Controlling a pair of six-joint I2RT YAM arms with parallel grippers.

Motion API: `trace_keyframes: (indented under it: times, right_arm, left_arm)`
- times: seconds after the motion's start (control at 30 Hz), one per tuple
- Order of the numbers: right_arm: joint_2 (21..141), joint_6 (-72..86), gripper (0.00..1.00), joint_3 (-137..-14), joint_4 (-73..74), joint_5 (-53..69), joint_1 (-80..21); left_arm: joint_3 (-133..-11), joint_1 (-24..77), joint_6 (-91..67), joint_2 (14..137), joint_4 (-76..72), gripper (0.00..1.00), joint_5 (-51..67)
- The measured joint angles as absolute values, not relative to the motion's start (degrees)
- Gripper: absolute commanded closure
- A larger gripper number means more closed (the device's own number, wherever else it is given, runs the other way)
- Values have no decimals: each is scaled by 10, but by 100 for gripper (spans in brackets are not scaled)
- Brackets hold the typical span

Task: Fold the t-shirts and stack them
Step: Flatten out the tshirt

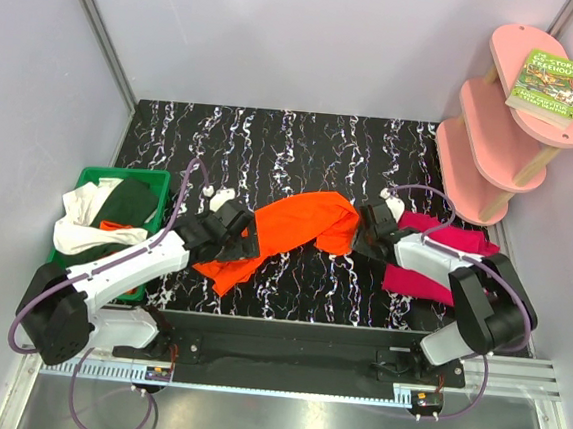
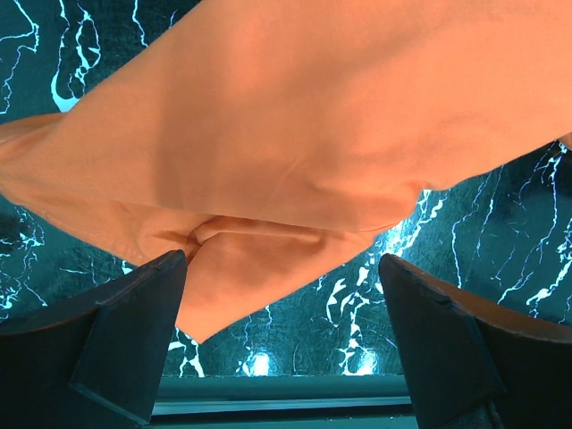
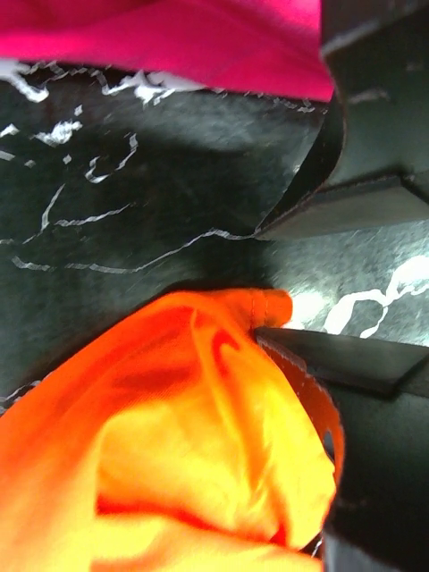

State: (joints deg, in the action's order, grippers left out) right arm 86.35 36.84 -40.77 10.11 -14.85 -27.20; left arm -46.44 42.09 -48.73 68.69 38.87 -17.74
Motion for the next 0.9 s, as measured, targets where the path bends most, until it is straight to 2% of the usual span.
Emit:
trace_keyframes:
  times: [0.23, 0.3, 0.5, 0.77, 0.9]
  right_arm:
    - [902, 373, 57, -444, 103, -145, -272]
    - [907, 378, 64, -449, 107, -144, -272]
    - [911, 398, 100, -454, 123, -140, -271]
    - [902, 409, 100, -453, 135, -138, -271]
    - [858, 396, 100, -453, 166, -138, -272]
  left_arm:
    - [-464, 421, -487, 688, 389, 6, -178]
    - [-464, 421, -487, 688, 389, 6, -178]
    - [-465, 421, -487, 697, 389, 6, -178]
    - [-465, 421, -487, 701, 388, 5, -178]
    - [-462, 421, -495, 701, 380, 4, -178]
